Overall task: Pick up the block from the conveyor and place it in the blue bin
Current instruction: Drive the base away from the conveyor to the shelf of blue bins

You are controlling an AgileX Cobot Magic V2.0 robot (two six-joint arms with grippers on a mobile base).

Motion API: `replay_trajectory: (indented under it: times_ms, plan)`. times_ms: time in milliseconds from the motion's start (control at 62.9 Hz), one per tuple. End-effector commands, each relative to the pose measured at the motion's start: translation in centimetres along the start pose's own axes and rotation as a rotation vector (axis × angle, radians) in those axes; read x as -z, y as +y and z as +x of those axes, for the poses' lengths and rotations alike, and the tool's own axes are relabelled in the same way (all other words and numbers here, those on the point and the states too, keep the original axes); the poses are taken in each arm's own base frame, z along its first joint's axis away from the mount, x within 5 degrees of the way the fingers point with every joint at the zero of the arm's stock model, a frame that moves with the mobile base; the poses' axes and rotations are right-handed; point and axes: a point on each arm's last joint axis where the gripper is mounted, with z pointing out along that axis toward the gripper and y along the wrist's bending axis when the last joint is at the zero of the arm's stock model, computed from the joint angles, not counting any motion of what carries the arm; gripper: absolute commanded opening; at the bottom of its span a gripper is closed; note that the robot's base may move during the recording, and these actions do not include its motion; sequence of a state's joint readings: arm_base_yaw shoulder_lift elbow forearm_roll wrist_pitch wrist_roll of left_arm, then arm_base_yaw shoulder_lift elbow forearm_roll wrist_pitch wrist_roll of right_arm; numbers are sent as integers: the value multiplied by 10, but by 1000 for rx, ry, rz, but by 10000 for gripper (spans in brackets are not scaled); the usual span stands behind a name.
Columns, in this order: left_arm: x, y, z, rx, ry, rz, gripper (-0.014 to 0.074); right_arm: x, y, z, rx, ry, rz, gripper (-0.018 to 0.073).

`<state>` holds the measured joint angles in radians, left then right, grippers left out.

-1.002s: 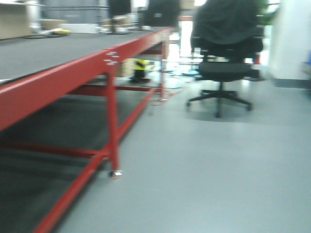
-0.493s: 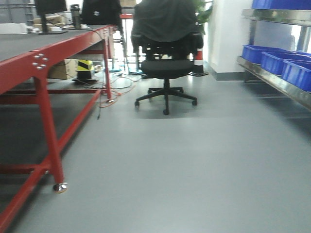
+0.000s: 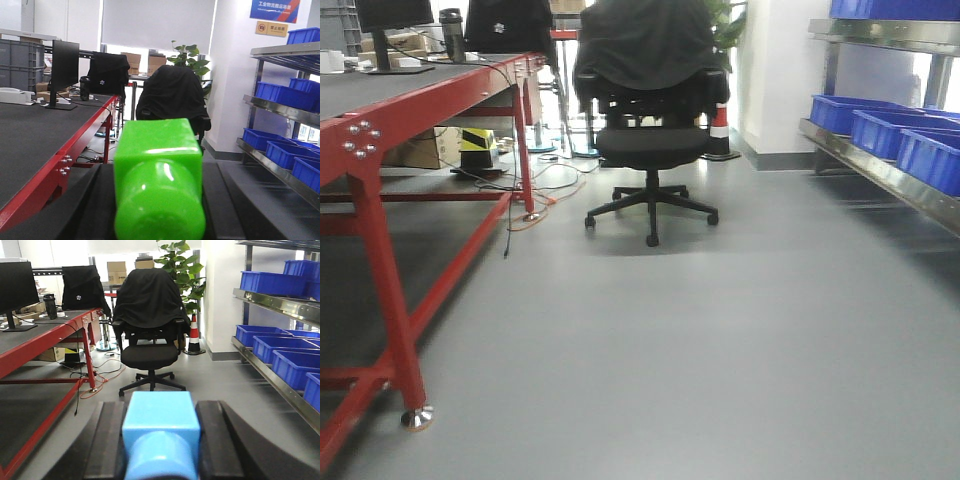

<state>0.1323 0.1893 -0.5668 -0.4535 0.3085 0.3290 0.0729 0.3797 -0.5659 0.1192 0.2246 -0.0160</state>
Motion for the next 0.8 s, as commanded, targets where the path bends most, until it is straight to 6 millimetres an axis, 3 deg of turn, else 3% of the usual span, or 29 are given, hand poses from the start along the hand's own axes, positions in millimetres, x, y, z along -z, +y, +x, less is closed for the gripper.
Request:
replay_trajectory:
  times_ms: [0,779]
  plan:
    - [1,0,-1,3,-16,-1,-111,1,0,-3,11,-31,4,-162]
    - [1,0,-1,3,-16,-1,-111,1,0,-3,11,-31,4,-162]
